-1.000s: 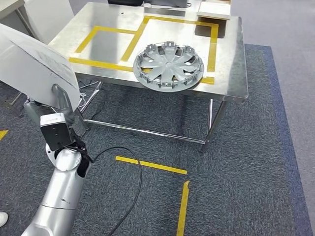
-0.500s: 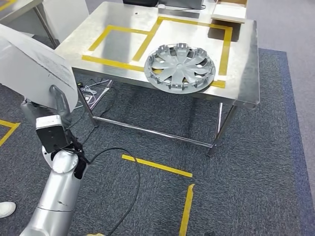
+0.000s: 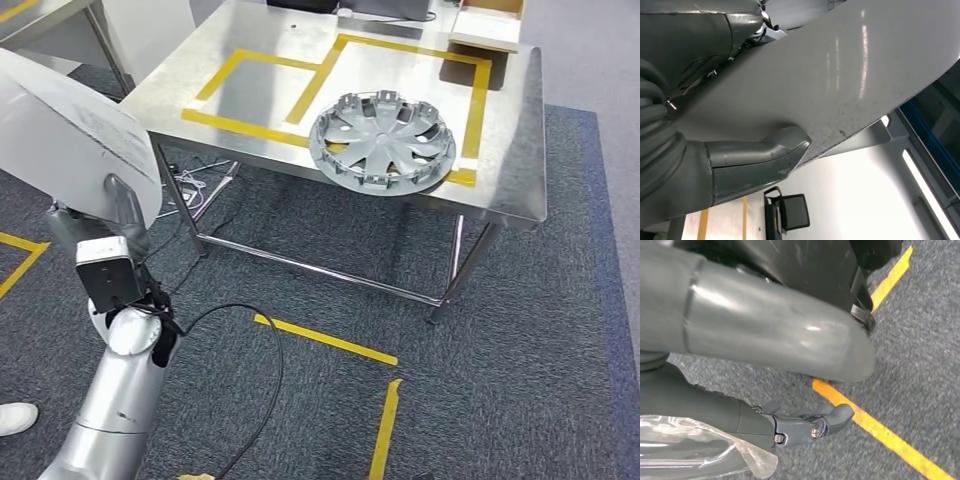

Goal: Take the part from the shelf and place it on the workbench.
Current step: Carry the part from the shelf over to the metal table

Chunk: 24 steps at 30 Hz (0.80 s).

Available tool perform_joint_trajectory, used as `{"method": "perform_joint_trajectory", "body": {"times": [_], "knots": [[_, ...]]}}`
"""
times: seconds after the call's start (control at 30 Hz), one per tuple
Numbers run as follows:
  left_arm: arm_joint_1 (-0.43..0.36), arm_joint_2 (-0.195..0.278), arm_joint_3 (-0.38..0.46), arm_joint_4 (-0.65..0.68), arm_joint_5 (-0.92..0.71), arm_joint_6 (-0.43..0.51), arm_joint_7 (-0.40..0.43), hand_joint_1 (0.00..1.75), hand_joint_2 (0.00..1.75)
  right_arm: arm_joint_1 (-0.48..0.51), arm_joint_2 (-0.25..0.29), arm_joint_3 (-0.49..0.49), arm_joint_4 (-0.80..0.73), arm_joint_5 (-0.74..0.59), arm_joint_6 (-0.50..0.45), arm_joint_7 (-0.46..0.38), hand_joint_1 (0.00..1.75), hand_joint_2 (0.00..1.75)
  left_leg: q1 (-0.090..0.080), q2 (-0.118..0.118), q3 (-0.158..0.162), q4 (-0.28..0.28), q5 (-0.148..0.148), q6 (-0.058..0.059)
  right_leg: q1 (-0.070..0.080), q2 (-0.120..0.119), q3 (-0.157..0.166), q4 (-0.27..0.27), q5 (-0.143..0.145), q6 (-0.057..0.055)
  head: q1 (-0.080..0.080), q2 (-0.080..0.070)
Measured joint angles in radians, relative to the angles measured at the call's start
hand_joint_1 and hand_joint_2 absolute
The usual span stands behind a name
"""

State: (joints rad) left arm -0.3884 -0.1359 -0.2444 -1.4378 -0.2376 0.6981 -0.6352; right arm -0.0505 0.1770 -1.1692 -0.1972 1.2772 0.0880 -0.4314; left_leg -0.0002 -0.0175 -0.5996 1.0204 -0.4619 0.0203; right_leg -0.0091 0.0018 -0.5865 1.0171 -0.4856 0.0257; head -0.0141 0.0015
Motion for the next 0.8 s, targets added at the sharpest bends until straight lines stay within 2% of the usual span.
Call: {"method": "perform_joint_trajectory", "body": {"times": [0.07,0.13,0.17,0.23,0.27,0.3,0.33,0.37,0.4,0.43,0.47,0.5,0.6,0.67,0.7,0.77,0.8], "knots": [[0.000,0.001,-0.001,-0.002,0.001,0.000,0.000,1.75,1.75,0.001,0.000,0.000,0.000,0.000,0.000,0.000,0.00,0.00,0.000,0.000,0.000,-0.001,-0.001,-0.010,0.001,0.000,0.006,-0.005,-0.002,-0.007,0.000,0.000],[-0.001,0.003,-0.002,-0.006,0.003,0.000,0.000,1.75,1.75,0.001,0.001,0.000,0.000,0.000,0.000,0.000,0.00,0.00,0.002,0.002,-0.005,0.022,-0.016,-0.020,-0.003,-0.001,0.015,-0.011,-0.002,-0.018,-0.003,0.000],[-0.002,0.004,-0.002,-0.008,0.004,0.000,0.000,1.75,1.75,0.001,0.001,0.000,0.000,0.000,0.000,-0.001,0.00,0.00,0.002,0.004,-0.021,0.061,-0.036,-0.025,-0.005,-0.002,0.022,-0.014,-0.003,-0.023,-0.005,0.000],[0.000,0.007,-0.003,-0.010,0.005,0.000,0.000,1.75,1.75,0.001,0.001,0.000,0.000,0.000,0.000,-0.001,0.00,0.00,0.005,0.006,-0.081,0.188,-0.086,-0.033,-0.005,-0.004,0.032,-0.014,-0.011,-0.031,-0.008,0.000],[0.002,0.008,-0.003,-0.010,0.006,0.001,0.000,1.75,1.75,0.001,0.001,0.000,0.000,0.001,0.000,-0.001,0.00,0.00,0.006,0.006,-0.113,0.246,-0.103,-0.035,-0.005,-0.004,0.037,-0.014,-0.015,-0.032,-0.007,0.000],[0.004,0.009,-0.003,-0.010,0.006,0.001,0.000,1.75,1.75,0.001,0.001,0.000,0.000,0.001,0.000,-0.001,0.00,0.00,0.007,0.006,-0.134,0.277,-0.103,-0.036,-0.005,-0.004,0.042,-0.014,-0.019,-0.032,-0.008,0.000],[0.005,0.010,-0.003,-0.010,0.006,0.001,0.000,1.75,1.75,0.002,0.001,0.000,0.000,0.001,0.000,-0.001,0.00,0.00,0.008,0.007,-0.138,0.270,-0.082,-0.036,-0.005,-0.004,0.048,-0.014,-0.024,-0.031,-0.008,0.000],[0.005,0.011,-0.003,-0.010,0.006,0.001,0.000,1.75,1.75,0.002,0.001,0.000,0.000,0.001,0.001,-0.002,0.00,0.00,0.009,0.008,-0.124,0.226,-0.044,-0.035,-0.005,-0.003,0.056,-0.014,-0.030,-0.029,-0.008,0.000],[0.004,0.011,-0.003,-0.011,0.006,0.001,0.000,1.75,1.75,0.002,0.001,0.000,0.000,0.001,0.001,-0.002,0.00,0.00,0.009,0.010,-0.100,0.160,-0.001,-0.032,-0.005,-0.003,0.065,-0.014,-0.036,-0.027,-0.008,0.000],[0.004,0.011,-0.003,-0.011,0.006,0.001,0.000,1.75,1.75,0.002,0.001,0.000,0.000,0.001,0.002,-0.002,0.00,0.00,0.008,0.012,-0.073,0.099,0.028,-0.030,-0.003,-0.003,0.069,-0.013,-0.043,-0.022,-0.007,0.000],[0.003,0.012,-0.004,-0.012,0.006,0.001,0.000,1.75,1.75,0.001,0.001,0.000,0.000,0.002,0.002,-0.003,0.00,0.00,0.006,0.014,-0.052,0.051,0.040,-0.025,-0.002,-0.003,0.071,-0.012,-0.049,-0.017,-0.007,0.000],[0.003,0.012,-0.004,-0.013,0.006,0.001,0.000,1.75,1.75,0.000,0.001,0.000,0.000,0.002,0.003,-0.003,0.00,0.00,0.004,0.015,-0.041,0.026,0.038,-0.022,-0.001,-0.003,0.072,-0.013,-0.054,-0.011,-0.006,0.000],[0.005,0.014,-0.004,-0.018,0.006,0.001,0.000,1.75,1.75,-0.001,0.001,0.000,0.000,0.003,0.003,-0.004,0.00,0.00,0.002,0.011,-0.031,0.010,0.021,-0.006,-0.001,-0.006,0.078,-0.017,-0.064,0.007,-0.005,0.000],[0.003,0.014,-0.004,-0.022,0.004,0.001,-0.001,1.75,1.75,-0.002,0.001,0.000,0.000,0.003,0.003,-0.005,0.00,0.00,0.005,0.010,-0.019,0.004,0.016,0.007,-0.002,-0.006,0.055,0.030,-0.089,0.015,0.000,0.000],[0.002,0.014,-0.005,-0.023,0.003,0.000,-0.001,1.75,1.75,-0.002,0.001,0.000,0.000,0.003,0.003,-0.005,0.00,0.00,0.005,0.010,-0.015,0.002,0.012,0.012,-0.002,-0.005,0.021,0.087,-0.111,0.017,0.003,0.000],[0.005,0.014,-0.005,-0.023,0.002,0.000,-0.001,1.75,1.75,0.000,0.001,0.000,0.000,0.003,0.003,-0.006,0.00,0.00,0.003,0.010,-0.010,0.002,0.004,0.019,-0.002,-0.004,-0.072,0.229,-0.151,0.019,0.006,0.000],[0.008,0.014,-0.005,-0.023,0.002,0.000,-0.001,1.75,1.75,0.001,0.001,0.000,0.000,0.003,0.003,-0.006,0.00,0.00,0.002,0.009,-0.006,0.002,-0.001,0.021,-0.002,-0.004,-0.110,0.275,-0.152,0.019,0.006,0.000]]}}
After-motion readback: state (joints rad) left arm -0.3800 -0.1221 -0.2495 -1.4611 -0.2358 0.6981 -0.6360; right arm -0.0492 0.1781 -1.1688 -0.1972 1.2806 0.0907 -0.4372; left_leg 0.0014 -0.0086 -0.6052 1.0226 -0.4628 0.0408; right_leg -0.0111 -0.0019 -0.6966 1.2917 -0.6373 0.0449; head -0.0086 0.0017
